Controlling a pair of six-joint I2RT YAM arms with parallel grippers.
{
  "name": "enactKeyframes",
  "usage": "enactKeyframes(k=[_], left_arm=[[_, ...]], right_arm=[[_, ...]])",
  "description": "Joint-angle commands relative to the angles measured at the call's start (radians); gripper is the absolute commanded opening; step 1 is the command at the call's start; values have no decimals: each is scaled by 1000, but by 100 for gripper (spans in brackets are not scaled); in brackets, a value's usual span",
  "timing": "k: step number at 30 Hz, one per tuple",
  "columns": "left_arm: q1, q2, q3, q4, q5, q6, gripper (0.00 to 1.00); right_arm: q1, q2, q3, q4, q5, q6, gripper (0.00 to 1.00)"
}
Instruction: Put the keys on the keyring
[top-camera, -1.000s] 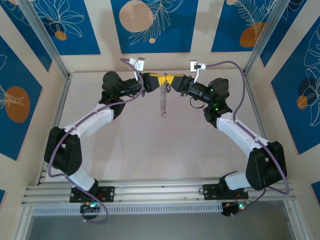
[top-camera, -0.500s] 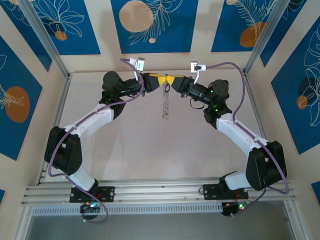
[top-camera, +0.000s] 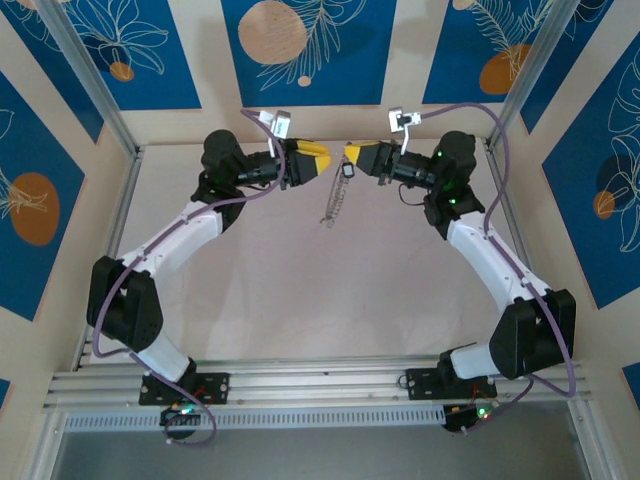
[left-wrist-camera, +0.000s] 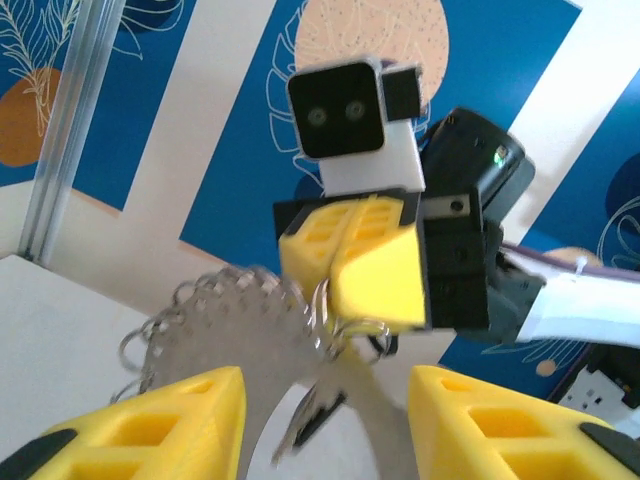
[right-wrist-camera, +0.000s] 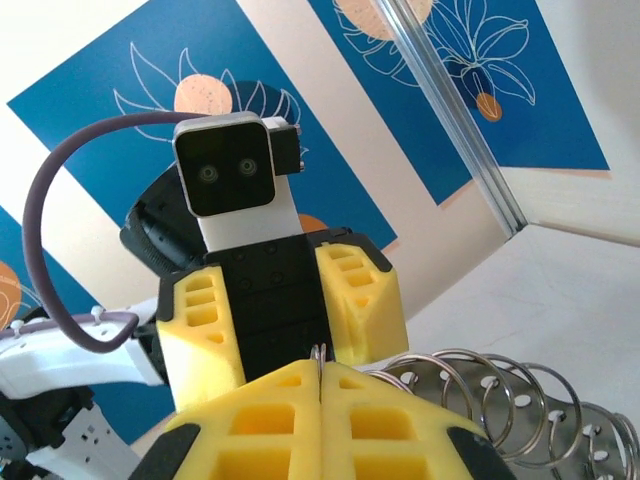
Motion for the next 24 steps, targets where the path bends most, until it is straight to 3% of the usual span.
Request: enactKeyframes(k=[1,9,15,19,24], left_arm=[[23,-30,69,-141,55,113,48],[30,6,247,-562,110,387,52],[33,52,382,-852,109,565,54],[32,78,439,-947,134,607,54],[30,103,479,-995,175,620,41]], right_arm=[[-31,20,64,-131,-113,-88,0],[-47,82,183,-327,-301,-213,0],[-39,95,203,-402,-311,-262,0],[-32,104,203,-404,-314,-263,0],[-22,114,204,-410,-320,-270,0]])
